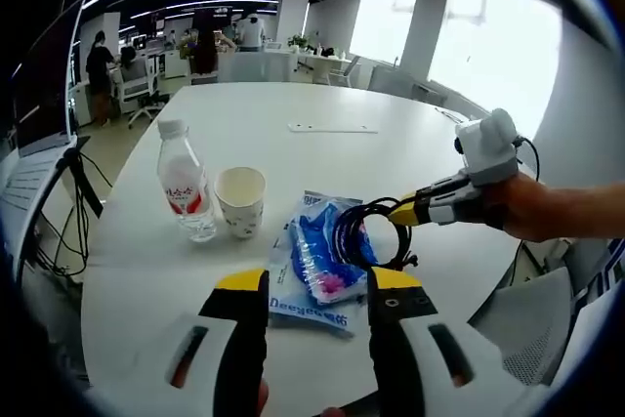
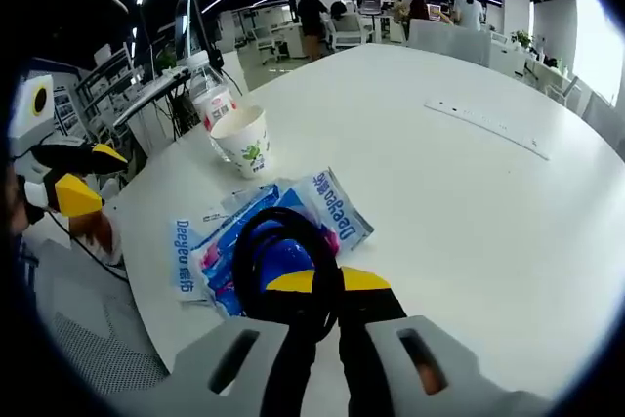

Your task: Arrange the tabletop items into an orderly group along one side of the table until the central work area is clear of visible clutter.

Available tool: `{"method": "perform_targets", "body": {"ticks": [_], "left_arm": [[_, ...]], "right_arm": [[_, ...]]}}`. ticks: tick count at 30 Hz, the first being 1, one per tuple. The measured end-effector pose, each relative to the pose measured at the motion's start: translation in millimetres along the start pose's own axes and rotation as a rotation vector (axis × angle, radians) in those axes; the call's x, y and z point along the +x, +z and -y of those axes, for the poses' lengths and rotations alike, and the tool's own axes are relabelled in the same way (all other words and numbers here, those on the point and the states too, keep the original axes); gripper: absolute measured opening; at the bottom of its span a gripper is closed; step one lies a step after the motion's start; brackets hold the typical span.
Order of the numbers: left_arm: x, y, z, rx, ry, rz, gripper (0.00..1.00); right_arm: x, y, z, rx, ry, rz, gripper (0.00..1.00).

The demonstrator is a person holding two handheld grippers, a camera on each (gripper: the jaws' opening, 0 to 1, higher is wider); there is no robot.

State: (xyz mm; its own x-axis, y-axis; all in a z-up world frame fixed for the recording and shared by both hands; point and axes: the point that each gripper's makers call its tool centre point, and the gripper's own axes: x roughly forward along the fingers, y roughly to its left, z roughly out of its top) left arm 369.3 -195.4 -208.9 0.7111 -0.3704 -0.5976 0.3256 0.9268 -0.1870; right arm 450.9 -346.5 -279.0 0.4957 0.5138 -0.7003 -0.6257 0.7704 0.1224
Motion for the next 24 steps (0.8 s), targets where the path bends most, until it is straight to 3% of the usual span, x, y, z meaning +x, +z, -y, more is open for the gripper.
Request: {"method": "perform_targets", "body": {"ticks": [12,24], "left_arm": [[-0.9,1.9,-1.8,-0.016,0.004,0.016,0.39],[-1.6,2.9,-0.9,-0.019,-0.001,0.021,0.39]], "right_arm": [[-14.8,15.8,-7.3,-0.053,-0.002,0.036,0.02],[-35.3,21.4,-4.9,-0.036,-0.020,0.085,0.02]]}}
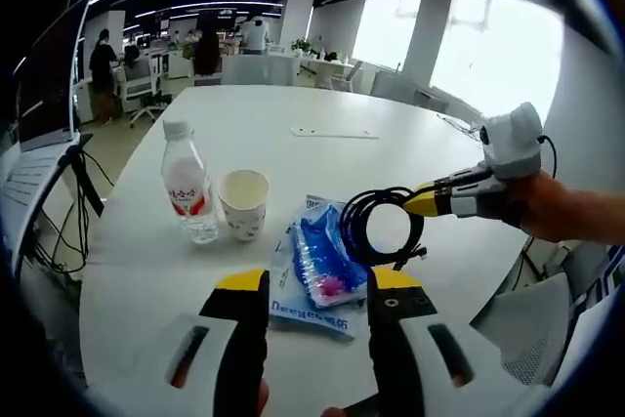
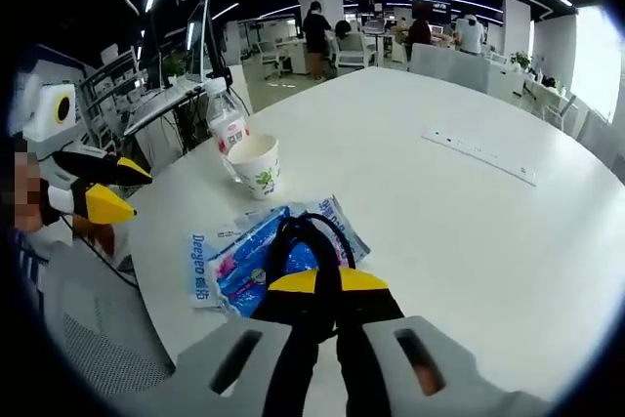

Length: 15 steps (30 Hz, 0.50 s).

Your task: Arrange the tabletop items into an orderly group along one side of the table until the central work area is clear of visible clutter.

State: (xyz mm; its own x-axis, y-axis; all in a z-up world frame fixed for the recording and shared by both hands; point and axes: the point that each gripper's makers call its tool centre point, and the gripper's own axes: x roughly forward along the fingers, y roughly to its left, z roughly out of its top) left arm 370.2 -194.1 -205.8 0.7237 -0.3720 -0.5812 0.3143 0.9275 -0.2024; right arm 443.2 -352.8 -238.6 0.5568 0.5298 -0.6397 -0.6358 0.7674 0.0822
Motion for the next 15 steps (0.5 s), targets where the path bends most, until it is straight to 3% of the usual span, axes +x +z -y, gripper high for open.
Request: {"method": "perform_targets", "body": {"ticks": [7,15], "left_arm": [[-0.5,-0.5,-0.2,-0.004,-0.001,0.002,0.39],[0.4,0.3,1.1,-0.002,-0.008,0.001,0.39]], "right_arm": [[-19.7,8.8,11.0,0.024,-0.038,0.047,0.02],[-33.8,0.0,25.7,0.054,-0.074,0.051,0.02]]}}
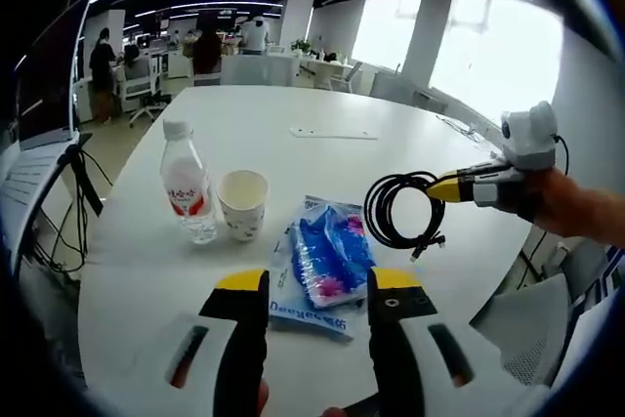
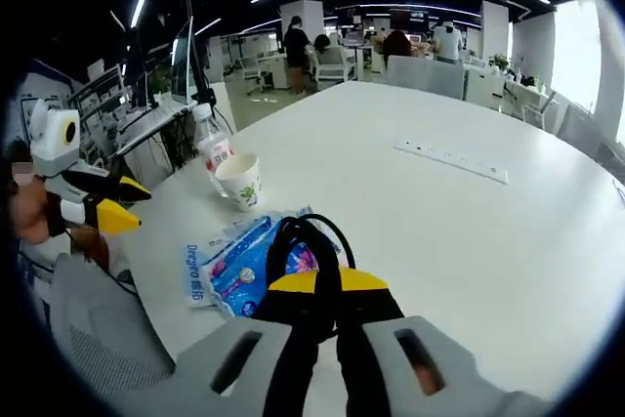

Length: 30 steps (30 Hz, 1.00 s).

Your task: Arrange the tabletop items into an orderly group along one side of the table until the central work area is clear of visible clutter.

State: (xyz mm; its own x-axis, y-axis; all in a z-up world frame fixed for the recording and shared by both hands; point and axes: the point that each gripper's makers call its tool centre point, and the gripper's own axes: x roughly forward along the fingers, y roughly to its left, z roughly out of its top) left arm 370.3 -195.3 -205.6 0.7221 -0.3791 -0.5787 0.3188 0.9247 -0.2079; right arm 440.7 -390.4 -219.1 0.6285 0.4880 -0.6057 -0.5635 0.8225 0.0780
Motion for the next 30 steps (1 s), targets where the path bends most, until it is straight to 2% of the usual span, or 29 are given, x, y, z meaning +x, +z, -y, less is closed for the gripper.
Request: {"method": "perform_targets", "body": {"ticks": [12,18,30], "left_arm": [[1.3,-0.4,3.5,0.004,-0.009,-0.006,0.39],[1.0,-0.8,4.3,0.004,-0.010,-0.007,0.39],[1.0,-3.5,2.9,0.006,-0.005,-0.020,0.39]], "right_arm": [[-18.0,-28.5,13.1,0.034,-0.038,-0.031,0.02],[-17.4,-45.3,20.7,0.074,-0.055,-0.055,0.02],[-8.3,-64.6,28.8,0.120,-0.071,-0.095,0.02]]}}
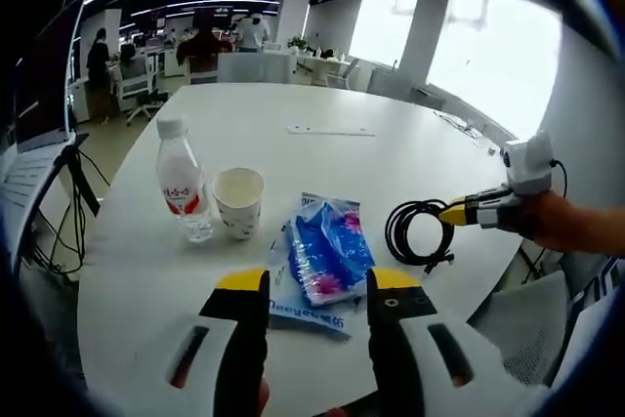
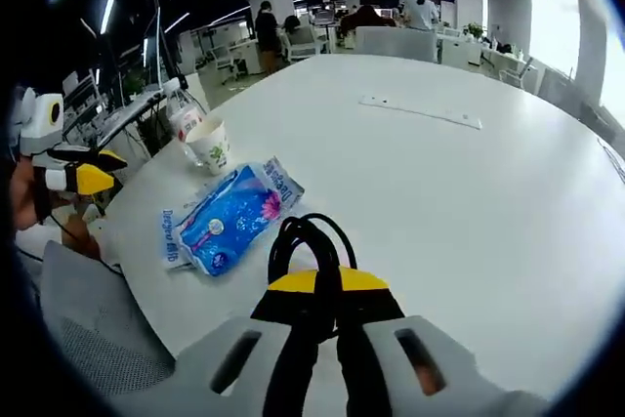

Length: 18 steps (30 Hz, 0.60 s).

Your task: Arrange the tabletop items into an orderly group along one side of the table until the central work area is clear of visible clutter.

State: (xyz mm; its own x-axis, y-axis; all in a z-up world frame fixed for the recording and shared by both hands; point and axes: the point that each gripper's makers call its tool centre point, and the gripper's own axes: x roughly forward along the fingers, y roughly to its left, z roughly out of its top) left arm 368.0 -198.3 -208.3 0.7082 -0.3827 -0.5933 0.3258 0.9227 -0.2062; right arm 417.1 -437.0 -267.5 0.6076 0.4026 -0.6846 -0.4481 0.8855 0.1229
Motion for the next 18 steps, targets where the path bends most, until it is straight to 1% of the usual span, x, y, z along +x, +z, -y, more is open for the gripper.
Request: {"method": "perform_targets", "body": {"ticks": [1,2,6,10,13,14,18], "left_arm": [[-0.2,0.0,-0.4,0.002,0.001,0.002,0.39],[-0.5,-0.3,-0.9,0.000,0.002,0.002,0.39],[-1.5,-0.4,-2.4,-0.004,0.006,0.003,0.39],[-2.6,-0.4,-4.8,-0.011,0.010,0.005,0.39],[-3.3,-1.6,-6.2,-0.023,0.012,0.004,0.39],[-3.8,-2.0,-6.7,-0.021,0.014,0.003,0.39],[-4.6,-2.2,-8.1,-0.024,0.018,0.003,0.39]], "right_arm": [[1.2,-1.2,-0.7,0.022,0.010,-0.004,0.02],[2.1,-1.2,0.7,0.025,0.008,-0.002,0.03],[8.3,-6.1,6.2,0.013,-0.001,-0.026,0.03],[11.4,-17.8,14.8,0.018,-0.013,-0.064,0.03],[14.8,-22.7,19.5,0.023,-0.013,-0.067,0.03],[16.9,-27.0,22.0,0.031,-0.013,-0.080,0.03],[19.2,-32.6,26.6,0.043,-0.021,-0.095,0.04]]}}
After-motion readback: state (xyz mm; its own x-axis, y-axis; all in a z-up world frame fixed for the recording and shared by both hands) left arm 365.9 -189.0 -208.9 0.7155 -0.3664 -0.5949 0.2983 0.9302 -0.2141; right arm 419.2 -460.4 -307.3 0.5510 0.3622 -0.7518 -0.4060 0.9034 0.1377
